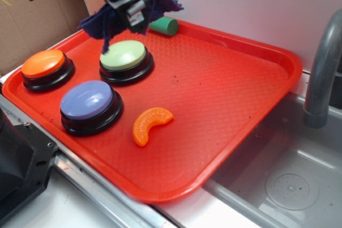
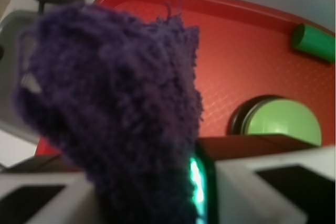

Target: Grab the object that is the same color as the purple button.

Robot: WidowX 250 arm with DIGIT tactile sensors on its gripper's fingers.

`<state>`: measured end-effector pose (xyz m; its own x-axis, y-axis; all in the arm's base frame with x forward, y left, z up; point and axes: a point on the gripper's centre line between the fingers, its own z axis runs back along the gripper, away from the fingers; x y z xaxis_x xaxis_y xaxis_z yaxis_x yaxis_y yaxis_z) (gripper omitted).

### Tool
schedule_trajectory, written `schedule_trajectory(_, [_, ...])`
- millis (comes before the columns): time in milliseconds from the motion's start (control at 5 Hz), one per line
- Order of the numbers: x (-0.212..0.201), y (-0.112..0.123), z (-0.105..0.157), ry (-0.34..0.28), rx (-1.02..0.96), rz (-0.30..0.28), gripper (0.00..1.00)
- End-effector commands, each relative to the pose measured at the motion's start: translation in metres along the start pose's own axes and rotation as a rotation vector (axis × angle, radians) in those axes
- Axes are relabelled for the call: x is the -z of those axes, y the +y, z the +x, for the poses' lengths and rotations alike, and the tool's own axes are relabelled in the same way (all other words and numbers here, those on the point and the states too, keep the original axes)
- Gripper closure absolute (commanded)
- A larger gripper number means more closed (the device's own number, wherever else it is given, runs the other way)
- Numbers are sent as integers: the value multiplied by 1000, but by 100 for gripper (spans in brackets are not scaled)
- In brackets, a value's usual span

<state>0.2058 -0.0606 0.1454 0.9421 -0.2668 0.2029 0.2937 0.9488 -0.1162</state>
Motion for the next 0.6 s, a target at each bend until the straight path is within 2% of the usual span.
schedule_trajectory(0, [-14,-24,-5,-29,40,40,100])
schedule_trajectory(200, [-9,-22,-3,-33,20,54,100])
schedule_trajectory(400, [-5,-14,4,-18,-7,109,100])
